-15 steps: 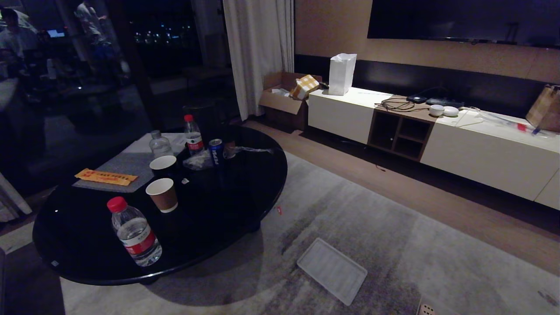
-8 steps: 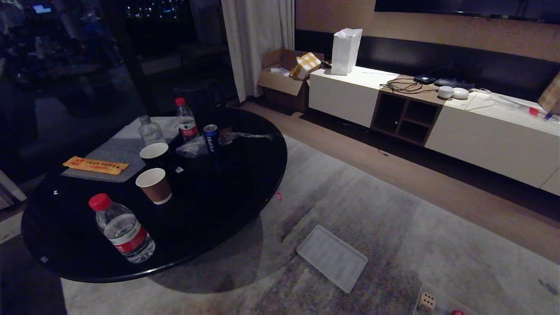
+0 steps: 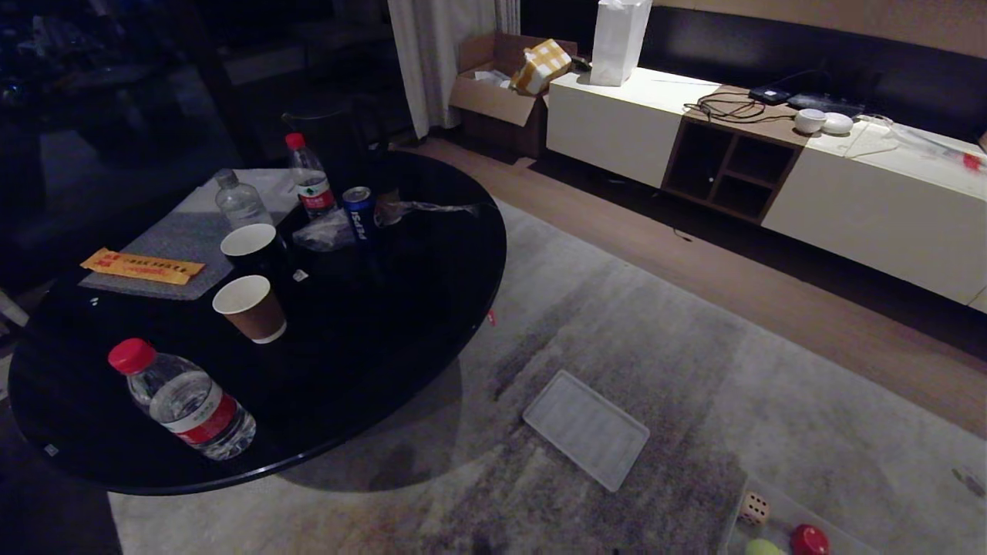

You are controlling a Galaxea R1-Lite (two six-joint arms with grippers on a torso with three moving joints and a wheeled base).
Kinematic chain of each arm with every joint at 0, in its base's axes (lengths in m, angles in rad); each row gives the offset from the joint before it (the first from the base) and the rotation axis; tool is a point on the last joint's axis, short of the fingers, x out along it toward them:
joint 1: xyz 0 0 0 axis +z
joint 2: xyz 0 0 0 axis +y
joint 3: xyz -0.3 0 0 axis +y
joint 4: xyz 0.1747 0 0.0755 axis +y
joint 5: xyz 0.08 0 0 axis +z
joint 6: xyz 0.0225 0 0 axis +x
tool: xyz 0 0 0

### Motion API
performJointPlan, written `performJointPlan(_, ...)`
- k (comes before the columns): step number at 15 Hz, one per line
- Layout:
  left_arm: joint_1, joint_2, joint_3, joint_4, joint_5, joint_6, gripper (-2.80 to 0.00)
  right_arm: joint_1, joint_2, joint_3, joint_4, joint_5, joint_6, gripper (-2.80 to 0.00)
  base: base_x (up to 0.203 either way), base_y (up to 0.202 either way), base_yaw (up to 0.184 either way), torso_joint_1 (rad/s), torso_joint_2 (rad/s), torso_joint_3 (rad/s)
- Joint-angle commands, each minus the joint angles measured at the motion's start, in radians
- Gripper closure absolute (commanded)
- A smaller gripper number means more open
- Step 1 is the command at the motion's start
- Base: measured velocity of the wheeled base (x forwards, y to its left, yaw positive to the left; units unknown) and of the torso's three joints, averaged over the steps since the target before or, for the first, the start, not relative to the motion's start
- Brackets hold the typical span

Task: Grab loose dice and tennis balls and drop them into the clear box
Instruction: Close the lid

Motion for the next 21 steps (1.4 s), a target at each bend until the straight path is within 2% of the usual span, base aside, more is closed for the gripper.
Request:
performJointPlan(1,0.000,0.001,0.002,0.000,0.001,-0.001,0.00,0.001,0.001,0.000,0.002,0.000,-0.001,0.00,0.000,0.000,0.000,0.002,0.01,-0.199)
performJointPlan(21,0.000,0.001,0.002,0.000,0.001,-0.001,0.00,0.001,0.001,0.000,0.002,0.000,-0.001,0.00,0.000,0.000,0.000,0.002,0.00,-0.198)
